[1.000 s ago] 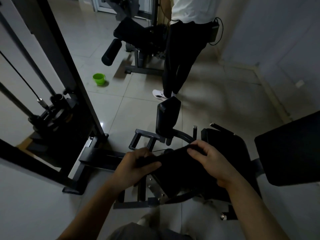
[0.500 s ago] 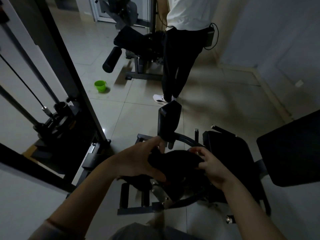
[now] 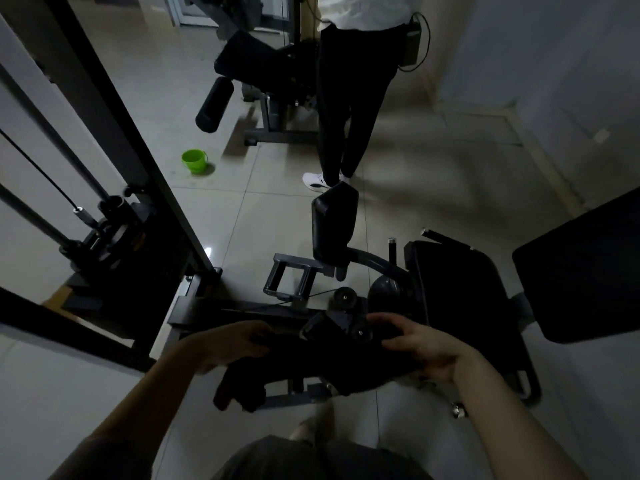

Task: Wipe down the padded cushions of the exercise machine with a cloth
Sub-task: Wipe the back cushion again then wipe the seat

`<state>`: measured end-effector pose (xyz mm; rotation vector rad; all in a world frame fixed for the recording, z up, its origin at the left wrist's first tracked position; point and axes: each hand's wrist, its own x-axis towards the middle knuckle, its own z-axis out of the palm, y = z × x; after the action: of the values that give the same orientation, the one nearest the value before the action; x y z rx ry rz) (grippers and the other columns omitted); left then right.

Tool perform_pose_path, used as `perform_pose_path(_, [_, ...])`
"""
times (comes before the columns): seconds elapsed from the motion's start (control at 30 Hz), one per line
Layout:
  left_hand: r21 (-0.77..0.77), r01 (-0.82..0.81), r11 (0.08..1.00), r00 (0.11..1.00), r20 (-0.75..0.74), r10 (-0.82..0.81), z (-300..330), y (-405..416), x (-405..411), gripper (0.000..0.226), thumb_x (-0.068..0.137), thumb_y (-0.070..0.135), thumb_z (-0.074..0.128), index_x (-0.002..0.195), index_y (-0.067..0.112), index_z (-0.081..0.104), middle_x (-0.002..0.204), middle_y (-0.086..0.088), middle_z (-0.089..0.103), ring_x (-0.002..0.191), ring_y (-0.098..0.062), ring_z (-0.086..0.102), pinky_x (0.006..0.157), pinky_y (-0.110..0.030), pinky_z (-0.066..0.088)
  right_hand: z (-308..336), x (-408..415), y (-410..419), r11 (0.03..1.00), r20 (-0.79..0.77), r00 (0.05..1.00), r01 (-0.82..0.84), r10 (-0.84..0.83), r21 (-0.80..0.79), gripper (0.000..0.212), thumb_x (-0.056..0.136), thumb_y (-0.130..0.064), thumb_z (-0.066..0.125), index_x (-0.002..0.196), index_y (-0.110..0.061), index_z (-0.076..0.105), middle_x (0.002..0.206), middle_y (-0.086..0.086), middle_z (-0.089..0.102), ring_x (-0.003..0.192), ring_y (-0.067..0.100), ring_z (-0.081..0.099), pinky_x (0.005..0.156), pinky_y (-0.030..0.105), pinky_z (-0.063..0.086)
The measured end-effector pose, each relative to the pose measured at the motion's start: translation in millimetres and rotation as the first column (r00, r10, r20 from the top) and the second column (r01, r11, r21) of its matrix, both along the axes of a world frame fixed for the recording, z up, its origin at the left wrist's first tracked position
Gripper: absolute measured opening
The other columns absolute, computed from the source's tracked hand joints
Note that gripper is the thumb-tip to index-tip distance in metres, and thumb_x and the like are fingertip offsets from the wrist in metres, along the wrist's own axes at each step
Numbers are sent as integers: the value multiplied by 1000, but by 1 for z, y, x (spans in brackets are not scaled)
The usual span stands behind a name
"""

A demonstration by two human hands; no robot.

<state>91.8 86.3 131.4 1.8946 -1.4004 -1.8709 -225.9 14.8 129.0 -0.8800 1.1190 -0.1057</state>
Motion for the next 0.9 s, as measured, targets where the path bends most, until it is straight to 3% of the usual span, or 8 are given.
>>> perform_pose_path(0.13, [-19,-222,975,929,-308,206,-11,24,-7,35,93,5,47,122,23,52,123,-4,59,109,-21,62,83,-31,55,-5,-15,-1,994,31,995,94,-95,47,25,95,-8,46,108,-14,67,110,14,67,94,28,67,68,42,57])
perform_pose_path(0.23, [22,-337,941,834,-457,309,-23,33,-11,36,93,5,43,125,18,54,128,-11,57,113,-31,59,87,-40,54,-18,-30,1,982,186,975,94,-125,166,39,92,-4,47,126,-17,60,128,16,58,107,35,56,81,41,45])
perform_pose_path(0.37, [46,-493,869,673,-612,415,-31,41,-9,36,90,7,47,125,17,54,128,-14,57,110,-35,60,81,-40,56,-14,-31,9,996,32,997,-78,77,47,52,91,15,36,126,-15,59,124,18,61,67,22,64,39,23,49])
perform_pose_path(0.43, [44,-558,829,621,-641,451,-26,39,-7,34,88,6,49,120,16,55,112,-3,68,99,-22,67,74,-29,56,-13,-33,13,999,103,994,36,-33,-27,53,88,20,36,115,-15,65,112,17,67,54,23,65,35,24,47])
perform_pose_path(0.57, [14,-485,874,756,-495,428,-30,19,-16,32,72,16,76,95,11,53,82,-5,65,59,-2,66,53,-14,51,-31,-20,21,992,-66,995,61,-69,-112,33,90,11,48,102,-14,66,72,6,69,51,19,57,42,24,38])
perform_pose_path(0.7, [8,-465,885,840,-312,444,-41,18,-24,15,92,-4,44,96,8,52,83,-7,55,45,0,61,44,-11,46,-25,-2,23,980,-202,966,-180,160,-86,18,84,-18,70,100,-12,65,73,0,70,45,10,53,36,19,33])
perform_pose_path(0.8, [89,-426,900,834,-346,429,-35,23,-19,18,94,4,43,107,6,56,87,-9,62,59,-10,65,52,-19,52,-21,-9,19,981,-194,977,49,-86,-185,33,72,-37,74,91,-10,67,74,6,69,57,21,57,48,26,35])
perform_pose_path(0.9, [93,-406,909,795,-454,401,-37,32,-11,19,91,11,48,96,11,67,90,-9,68,75,-21,67,64,-27,55,-15,-18,16,911,-90,923,349,-375,-221,18,84,-29,66,80,-12,70,73,6,72,65,23,66,62,32,49])
